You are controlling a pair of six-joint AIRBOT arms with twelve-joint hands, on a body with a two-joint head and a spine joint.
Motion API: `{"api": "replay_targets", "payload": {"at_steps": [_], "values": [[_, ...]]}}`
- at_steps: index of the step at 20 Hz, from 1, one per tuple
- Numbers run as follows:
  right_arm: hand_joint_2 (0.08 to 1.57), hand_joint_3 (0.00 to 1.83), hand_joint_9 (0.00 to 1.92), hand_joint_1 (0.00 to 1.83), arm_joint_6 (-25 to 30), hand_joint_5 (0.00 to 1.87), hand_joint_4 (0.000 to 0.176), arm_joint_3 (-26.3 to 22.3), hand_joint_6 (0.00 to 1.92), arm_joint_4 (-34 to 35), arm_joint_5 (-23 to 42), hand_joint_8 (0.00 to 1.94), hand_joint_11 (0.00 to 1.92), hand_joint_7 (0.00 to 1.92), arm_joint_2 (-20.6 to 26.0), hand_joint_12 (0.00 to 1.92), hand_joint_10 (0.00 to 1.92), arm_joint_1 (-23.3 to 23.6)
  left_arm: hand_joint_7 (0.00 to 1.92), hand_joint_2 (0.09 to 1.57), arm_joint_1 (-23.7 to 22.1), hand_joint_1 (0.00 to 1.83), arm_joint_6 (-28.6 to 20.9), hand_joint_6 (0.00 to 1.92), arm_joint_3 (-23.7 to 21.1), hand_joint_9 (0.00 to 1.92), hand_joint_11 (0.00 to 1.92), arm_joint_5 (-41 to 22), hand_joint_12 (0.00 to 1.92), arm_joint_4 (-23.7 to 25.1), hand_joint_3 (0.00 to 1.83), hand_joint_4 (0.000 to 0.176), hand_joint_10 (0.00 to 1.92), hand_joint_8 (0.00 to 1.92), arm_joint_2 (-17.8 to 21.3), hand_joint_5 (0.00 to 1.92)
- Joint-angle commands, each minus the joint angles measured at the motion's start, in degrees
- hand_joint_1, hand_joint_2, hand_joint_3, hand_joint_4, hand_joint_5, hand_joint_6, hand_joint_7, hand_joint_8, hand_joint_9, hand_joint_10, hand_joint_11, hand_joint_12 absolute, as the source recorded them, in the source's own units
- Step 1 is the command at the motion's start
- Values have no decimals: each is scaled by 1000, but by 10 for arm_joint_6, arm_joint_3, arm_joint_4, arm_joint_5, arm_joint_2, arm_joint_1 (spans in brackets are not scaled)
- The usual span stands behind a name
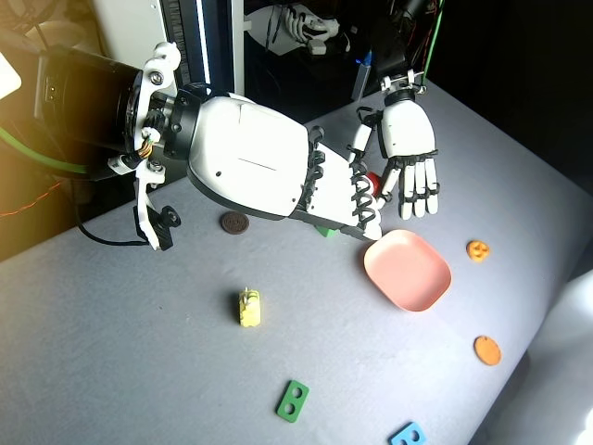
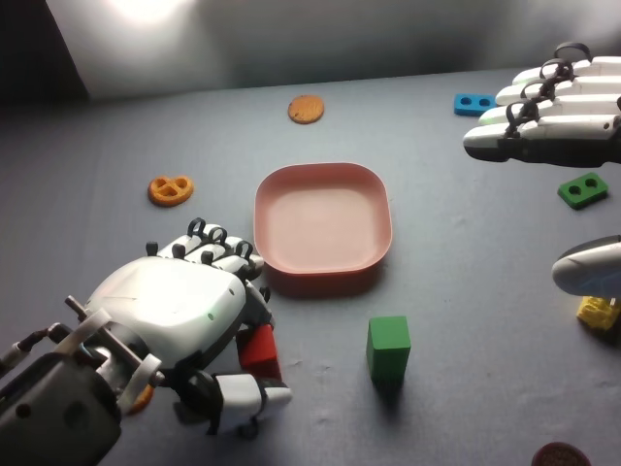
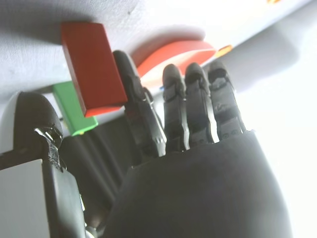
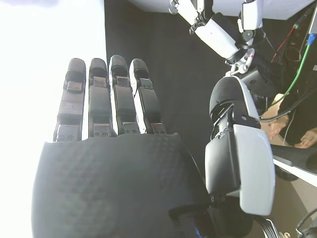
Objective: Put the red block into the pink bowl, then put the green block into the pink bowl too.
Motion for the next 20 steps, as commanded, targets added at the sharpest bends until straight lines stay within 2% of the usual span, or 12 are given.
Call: {"api": "replay_targets", "payload": {"at_steps": [1,3,4,5,7,10,11,12,13,14,17,20], "values": [[1183,1,80,114,3,145,0,0,1,21,55,1,0,135,6,187,4,5,260,1059,-1,648,-2,7,-1,107,5,-41,4,31,5,10,3,0,0,850],[1175,0,98,114,3,160,0,0,2,21,55,2,0,150,6,246,6,5,292,1056,-1,656,-2,11,-1,124,28,-41,15,31,2,10,8,12,-1,866],[1175,0,92,115,3,164,0,0,2,21,55,1,0,149,6,227,2,5,299,1055,-1,642,-2,9,-1,129,33,-41,18,31,2,16,8,13,-1,862],[1176,0,93,94,3,171,0,0,4,21,55,1,0,152,6,229,2,4,300,1064,-1,612,-2,5,-1,133,38,-41,22,31,5,32,9,11,-1,857],[1176,0,104,102,3,159,0,-1,0,21,55,1,0,152,6,249,4,4,323,1060,-1,712,-2,16,-1,137,31,-41,22,31,1,0,8,15,-1,889],[1163,0,144,146,3,216,0,-1,11,21,55,9,0,205,6,334,11,3,376,1071,-2,863,-2,9,-2,186,1,-41,226,31,0,0,0,0,-1,977],[1161,0,142,142,3,221,0,-1,9,21,55,5,0,206,6,349,7,3,392,1092,-2,986,-2,734,-3,205,0,-41,341,31,0,135,2,2,-1,1003],[1170,1,101,101,3,174,0,-1,4,21,55,2,0,164,6,235,3,3,393,1099,-3,1027,-2,909,-3,225,0,-41,421,31,1,129,6,1,-1,996],[1178,2,111,90,3,177,0,-1,5,21,55,4,0,171,6,270,6,3,396,1100,-3,1065,-2,935,-3,240,0,-41,436,31,0,57,9,2,-1,1002],[1182,2,99,97,3,166,0,-1,1,21,55,2,0,157,6,231,2,3,386,1102,-3,1086,-2,941,-4,235,0,-41,419,31,1,6,5,2,-1,1002],[1167,0,167,113,3,229,0,-1,7,21,55,5,0,215,6,434,10,3,361,1077,-5,1153,-2,839,-5,225,0,-41,496,32,0,0,3,0,-1,1062],[1183,2,127,92,3,189,0,-1,2,21,55,1,0,173,6,291,0,3,378,1077,-12,1160,-2,838,-5,241,0,-41,550,33,0,0,5,3,0,1061]]}}
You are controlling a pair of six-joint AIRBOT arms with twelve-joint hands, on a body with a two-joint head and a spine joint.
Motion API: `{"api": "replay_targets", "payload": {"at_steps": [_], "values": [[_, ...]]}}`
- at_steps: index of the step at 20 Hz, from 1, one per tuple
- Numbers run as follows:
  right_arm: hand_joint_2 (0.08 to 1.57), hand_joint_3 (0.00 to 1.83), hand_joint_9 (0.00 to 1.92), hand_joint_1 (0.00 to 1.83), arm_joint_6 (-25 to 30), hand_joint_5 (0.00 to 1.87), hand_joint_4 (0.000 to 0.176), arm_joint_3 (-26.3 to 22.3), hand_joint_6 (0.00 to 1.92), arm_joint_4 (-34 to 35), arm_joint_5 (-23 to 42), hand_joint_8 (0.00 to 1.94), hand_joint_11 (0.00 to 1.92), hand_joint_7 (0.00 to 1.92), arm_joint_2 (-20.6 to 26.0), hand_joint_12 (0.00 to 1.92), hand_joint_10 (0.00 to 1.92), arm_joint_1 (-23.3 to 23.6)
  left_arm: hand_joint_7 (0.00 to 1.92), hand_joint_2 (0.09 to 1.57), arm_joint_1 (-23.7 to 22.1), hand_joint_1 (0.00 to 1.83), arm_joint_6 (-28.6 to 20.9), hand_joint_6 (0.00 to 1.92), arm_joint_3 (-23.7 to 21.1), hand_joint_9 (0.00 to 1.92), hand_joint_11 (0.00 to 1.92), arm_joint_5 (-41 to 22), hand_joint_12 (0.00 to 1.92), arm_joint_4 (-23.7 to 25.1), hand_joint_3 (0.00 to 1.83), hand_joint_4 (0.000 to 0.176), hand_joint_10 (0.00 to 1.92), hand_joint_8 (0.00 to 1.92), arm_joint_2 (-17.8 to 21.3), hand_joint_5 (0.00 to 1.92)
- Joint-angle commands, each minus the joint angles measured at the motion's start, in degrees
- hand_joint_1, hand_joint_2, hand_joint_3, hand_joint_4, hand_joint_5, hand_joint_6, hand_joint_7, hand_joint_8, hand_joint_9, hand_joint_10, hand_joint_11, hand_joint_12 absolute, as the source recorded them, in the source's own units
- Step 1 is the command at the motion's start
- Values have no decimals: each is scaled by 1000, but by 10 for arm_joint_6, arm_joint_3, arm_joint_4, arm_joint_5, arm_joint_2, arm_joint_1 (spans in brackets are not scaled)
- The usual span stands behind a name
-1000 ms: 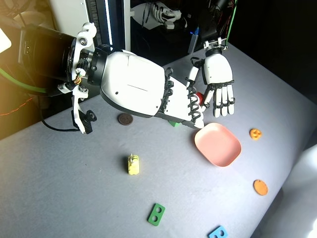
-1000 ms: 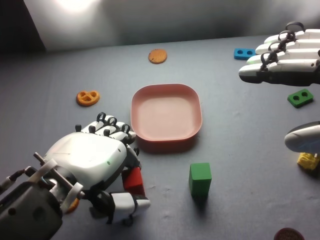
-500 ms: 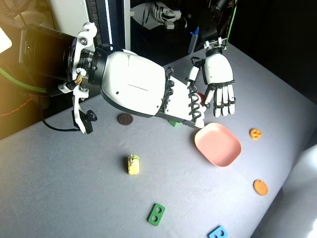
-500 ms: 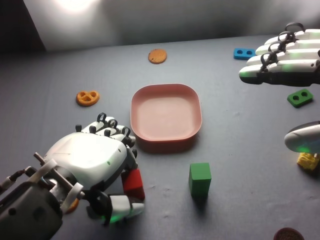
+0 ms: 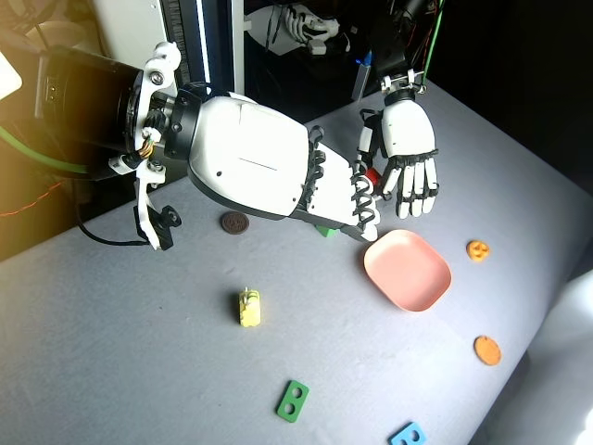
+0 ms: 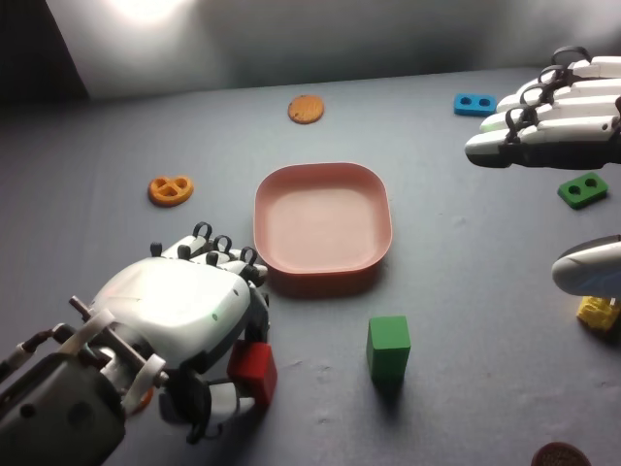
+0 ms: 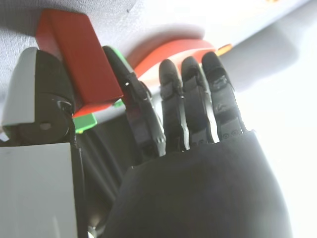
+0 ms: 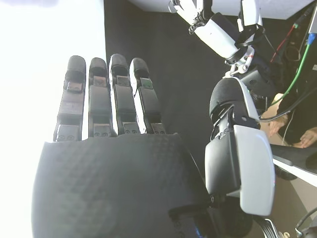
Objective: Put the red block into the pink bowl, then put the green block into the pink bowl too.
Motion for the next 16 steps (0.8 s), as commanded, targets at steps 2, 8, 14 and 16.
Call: {"api": "replay_targets", "payload": {"at_steps": [2,8,14,16], "values": [[1182,0,144,77,3,197,0,-1,3,21,55,4,0,190,6,361,5,3,366,1082,-11,1149,-1,860,-2,230,0,-44,535,33,1,0,1,1,5,1049],[1193,1,82,36,3,129,0,-1,1,21,55,1,0,136,6,225,1,3,383,1084,-59,1147,18,869,16,236,0,-3,528,26,1,0,0,0,23,1044],[1193,0,87,89,3,142,0,-1,4,21,55,5,0,150,6,199,5,3,405,1082,-127,1136,42,859,61,255,0,79,544,23,0,0,2,1,32,1051],[1184,0,108,109,3,157,0,-1,6,21,55,5,0,169,6,229,7,3,415,1091,-148,1124,47,892,80,253,0,106,517,23,1,0,1,2,28,1032]]}}
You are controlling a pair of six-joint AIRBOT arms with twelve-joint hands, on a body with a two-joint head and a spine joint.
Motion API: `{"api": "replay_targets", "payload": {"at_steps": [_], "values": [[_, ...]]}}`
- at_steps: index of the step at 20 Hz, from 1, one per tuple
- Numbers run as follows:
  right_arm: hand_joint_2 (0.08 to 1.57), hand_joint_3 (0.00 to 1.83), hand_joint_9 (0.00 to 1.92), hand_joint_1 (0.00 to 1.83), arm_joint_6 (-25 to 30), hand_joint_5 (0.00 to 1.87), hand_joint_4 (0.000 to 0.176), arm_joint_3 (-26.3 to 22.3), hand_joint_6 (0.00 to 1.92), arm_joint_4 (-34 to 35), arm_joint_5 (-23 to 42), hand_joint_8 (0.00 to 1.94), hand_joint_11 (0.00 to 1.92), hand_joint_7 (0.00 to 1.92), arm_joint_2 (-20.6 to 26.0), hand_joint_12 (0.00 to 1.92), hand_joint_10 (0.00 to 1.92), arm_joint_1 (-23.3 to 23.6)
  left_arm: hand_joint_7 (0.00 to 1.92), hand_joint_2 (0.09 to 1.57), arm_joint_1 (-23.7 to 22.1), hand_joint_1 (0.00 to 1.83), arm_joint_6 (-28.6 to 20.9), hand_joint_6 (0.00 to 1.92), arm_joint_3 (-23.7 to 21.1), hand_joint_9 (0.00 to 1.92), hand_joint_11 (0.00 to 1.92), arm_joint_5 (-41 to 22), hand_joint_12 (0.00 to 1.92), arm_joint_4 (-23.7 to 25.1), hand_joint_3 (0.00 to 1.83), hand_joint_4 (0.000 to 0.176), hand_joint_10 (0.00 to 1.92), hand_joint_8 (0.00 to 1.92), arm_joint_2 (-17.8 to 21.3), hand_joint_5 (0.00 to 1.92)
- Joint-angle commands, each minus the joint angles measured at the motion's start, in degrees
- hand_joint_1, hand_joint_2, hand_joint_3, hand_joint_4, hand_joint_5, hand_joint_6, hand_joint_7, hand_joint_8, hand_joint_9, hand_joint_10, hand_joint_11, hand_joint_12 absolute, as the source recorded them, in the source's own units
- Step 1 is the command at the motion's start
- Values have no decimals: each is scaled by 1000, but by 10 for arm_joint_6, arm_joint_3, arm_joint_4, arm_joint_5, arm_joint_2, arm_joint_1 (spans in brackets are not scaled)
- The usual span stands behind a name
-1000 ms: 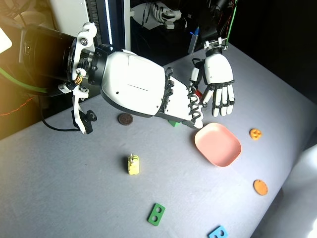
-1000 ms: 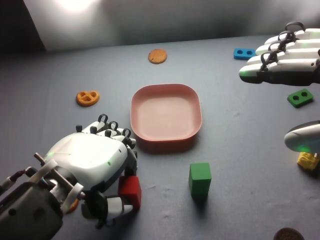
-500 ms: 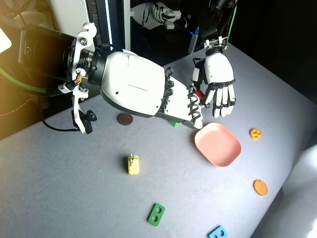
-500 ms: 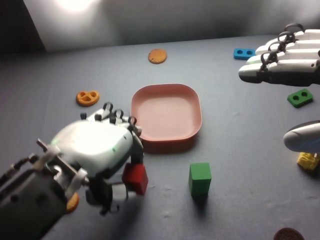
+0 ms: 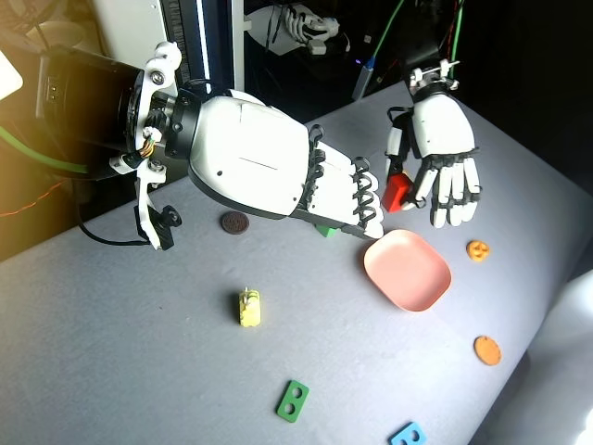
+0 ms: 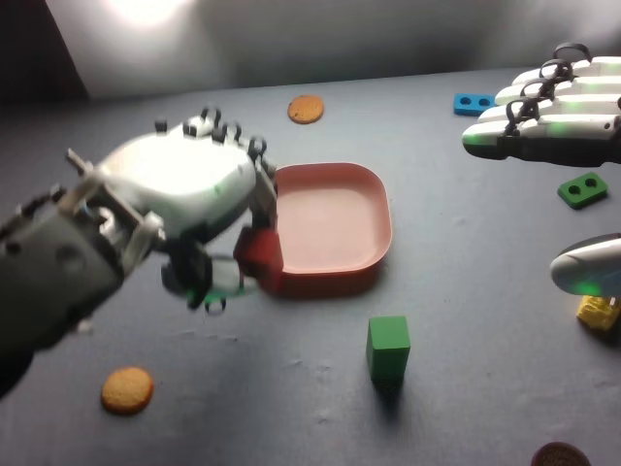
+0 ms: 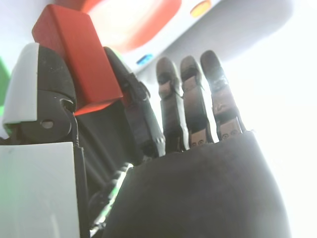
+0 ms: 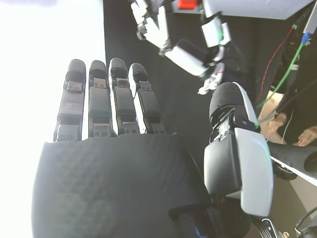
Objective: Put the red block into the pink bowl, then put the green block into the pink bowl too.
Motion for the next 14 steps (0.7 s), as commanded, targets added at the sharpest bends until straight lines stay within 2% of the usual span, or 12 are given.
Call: {"api": "replay_targets", "payload": {"at_steps": [1,2,6,7,9,10,11,12,13,14], "values": [[1183,0,77,61,3,120,0,-1,2,22,54,1,0,132,6,150,2,3,399,1097,-14,1139,2,911,8,235,0,-21,473,29,2,0,6,4,1,1017],[1185,0,97,41,3,149,0,-1,2,22,54,1,0,152,6,214,4,3,421,1096,-19,1132,2,908,14,256,0,-17,474,29,0,0,13,11,-1,1021],[1180,0,125,98,3,163,0,-1,4,22,54,4,0,172,6,261,6,3,418,1094,-46,1137,-8,902,56,264,0,21,482,38,1,0,3,4,-18,1024],[1196,3,91,69,3,135,0,-1,3,22,54,3,0,144,6,155,6,3,444,1093,-48,1132,-10,900,62,284,0,26,505,40,0,0,9,11,-20,1026],[1198,1,106,70,3,159,0,-1,3,25,53,2,0,168,6,202,5,2,414,1107,-55,1117,-33,944,86,244,0,37,411,59,1,0,2,1,-29,999],[1185,0,146,97,3,192,0,-1,6,25,53,5,0,202,6,296,11,2,426,1090,-57,1121,-41,884,95,258,0,41,465,64,0,0,5,3,-32,1038],[1189,0,137,89,3,178,0,-1,3,25,53,2,0,185,6,267,4,2,418,1089,-58,1122,-45,883,102,253,0,44,482,67,0,0,2,0,-35,1037],[1183,0,153,94,3,189,0,-1,4,25,53,4,0,198,6,322,7,2,405,1097,-60,1113,-50,912,111,244,0,49,472,71,2,0,1,2,-40,1020],[1193,2,104,64,3,139,0,-1,2,25,53,2,0,155,6,199,3,2,398,1101,-61,1113,-65,929,122,234,0,51,455,81,2,0,2,0,-45,1009],[1185,0,125,101,3,166,0,-1,7,25,53,5,0,181,5,254,8,2,409,1103,-60,1114,-79,933,131,238,0,53,449,94,1,0,4,5,-50,1007]]}}
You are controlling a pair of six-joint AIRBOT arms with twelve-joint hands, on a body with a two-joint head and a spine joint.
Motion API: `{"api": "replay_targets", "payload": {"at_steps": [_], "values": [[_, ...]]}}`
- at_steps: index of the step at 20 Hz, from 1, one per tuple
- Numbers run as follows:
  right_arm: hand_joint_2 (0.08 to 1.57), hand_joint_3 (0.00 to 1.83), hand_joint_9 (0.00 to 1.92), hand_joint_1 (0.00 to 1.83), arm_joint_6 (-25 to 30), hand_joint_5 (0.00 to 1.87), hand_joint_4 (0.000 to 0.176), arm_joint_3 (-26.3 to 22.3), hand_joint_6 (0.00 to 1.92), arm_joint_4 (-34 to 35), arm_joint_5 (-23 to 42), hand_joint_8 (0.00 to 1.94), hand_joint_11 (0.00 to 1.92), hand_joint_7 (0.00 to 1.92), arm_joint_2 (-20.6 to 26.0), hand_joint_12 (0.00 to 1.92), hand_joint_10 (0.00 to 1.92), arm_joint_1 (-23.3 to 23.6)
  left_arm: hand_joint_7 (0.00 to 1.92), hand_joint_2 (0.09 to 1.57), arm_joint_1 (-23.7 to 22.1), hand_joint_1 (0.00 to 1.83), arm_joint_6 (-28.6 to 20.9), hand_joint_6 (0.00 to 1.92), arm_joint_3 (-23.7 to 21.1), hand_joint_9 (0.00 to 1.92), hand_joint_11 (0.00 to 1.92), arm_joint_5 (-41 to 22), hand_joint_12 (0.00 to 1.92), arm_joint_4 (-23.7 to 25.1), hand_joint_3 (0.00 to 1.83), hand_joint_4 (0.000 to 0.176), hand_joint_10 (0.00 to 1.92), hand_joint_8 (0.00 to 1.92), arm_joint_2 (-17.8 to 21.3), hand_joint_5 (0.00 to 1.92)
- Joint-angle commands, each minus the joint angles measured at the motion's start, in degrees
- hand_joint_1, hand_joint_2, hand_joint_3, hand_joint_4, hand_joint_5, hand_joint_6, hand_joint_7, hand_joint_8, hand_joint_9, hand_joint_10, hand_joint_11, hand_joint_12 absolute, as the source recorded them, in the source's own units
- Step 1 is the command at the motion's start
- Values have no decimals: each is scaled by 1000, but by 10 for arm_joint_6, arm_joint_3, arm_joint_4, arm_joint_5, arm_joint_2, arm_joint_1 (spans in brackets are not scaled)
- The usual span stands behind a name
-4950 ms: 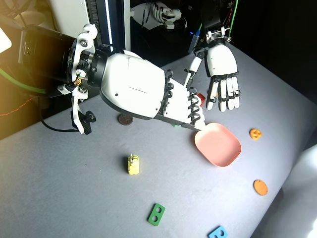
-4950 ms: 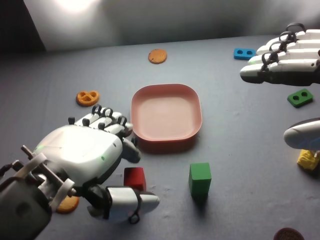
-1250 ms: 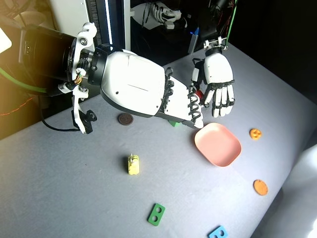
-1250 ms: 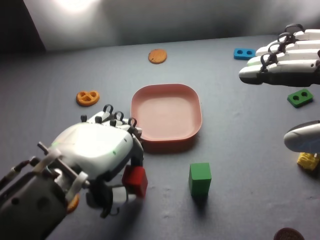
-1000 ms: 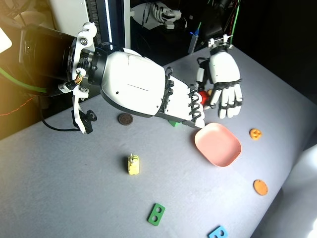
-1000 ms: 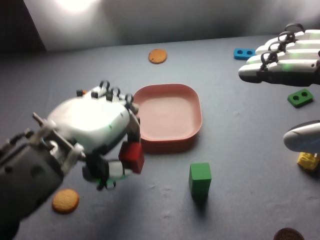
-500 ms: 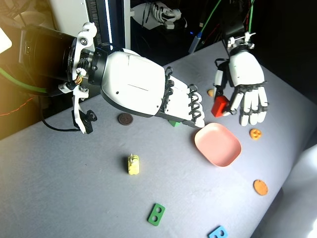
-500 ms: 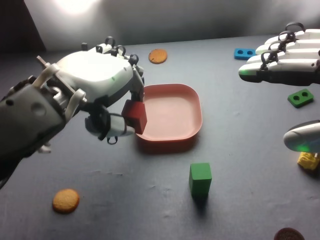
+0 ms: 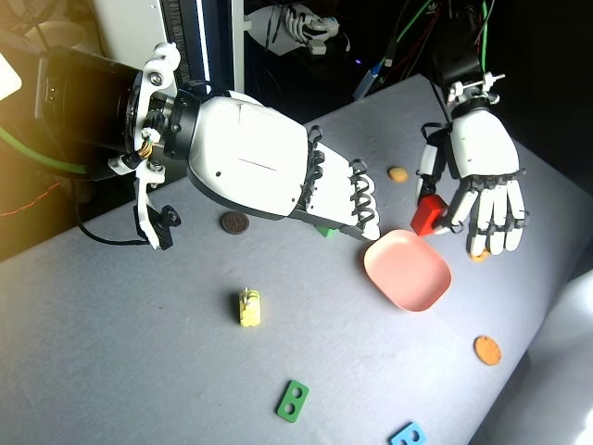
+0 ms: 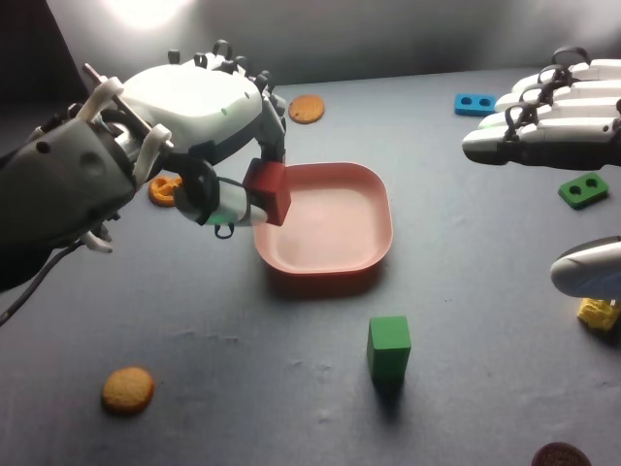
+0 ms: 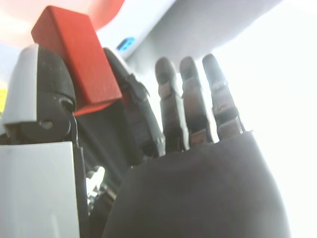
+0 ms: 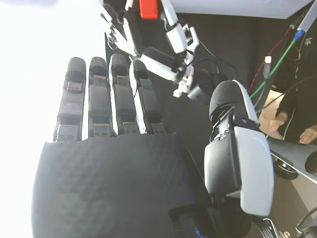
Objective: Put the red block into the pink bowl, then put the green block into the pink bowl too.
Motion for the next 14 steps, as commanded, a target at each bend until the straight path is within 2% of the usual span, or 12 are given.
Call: {"api": "replay_targets", "payload": {"at_steps": [1,3,5,7,8,9,10,12,14], "values": [[1187,0,99,79,2,146,0,0,3,22,51,3,0,156,5,186,4,5,420,1104,-9,1108,-13,937,6,249,0,-39,466,32,1,0,7,7,0,1005],[1187,0,115,87,2,159,0,0,3,22,51,2,0,168,5,216,6,5,402,1103,-9,1117,-33,937,21,251,0,-29,488,48,0,0,5,3,-11,1005],[1191,1,71,72,2,127,0,0,1,22,51,1,0,128,5,118,2,5,396,1104,-6,1118,-49,938,30,231,0,-29,438,60,1,0,7,1,-18,1004],[1185,0,95,80,2,161,0,0,7,22,51,5,0,164,5,170,7,5,415,1103,0,1093,-77,937,40,234,0,-29,428,80,0,0,6,4,-27,1006],[1180,0,156,83,3,208,0,0,2,22,51,6,0,218,5,325,8,5,401,1104,1,1103,-88,939,47,241,0,-29,458,91,0,0,6,3,-32,1004],[1176,0,185,95,3,230,0,0,4,22,51,7,0,243,5,396,10,5,396,1103,1,1106,-96,935,54,243,0,-29,482,96,0,0,5,1,-36,1007],[1184,2,163,74,3,194,0,0,3,22,51,4,0,212,5,307,6,5,383,1110,2,1111,-105,960,62,242,0,-28,472,104,2,0,3,3,-40,990],[1183,0,157,104,3,201,0,0,5,22,51,2,0,209,5,308,3,5,392,1108,3,1094,-118,955,76,252,0,-27,455,114,1,0,3,3,-47,994],[1192,2,119,67,3,161,0,0,1,22,51,0,0,168,4,225,0,5,342,1115,5,1084,-136,977,90,224,0,-27,426,130,2,0,0,0,-55,981]]}}
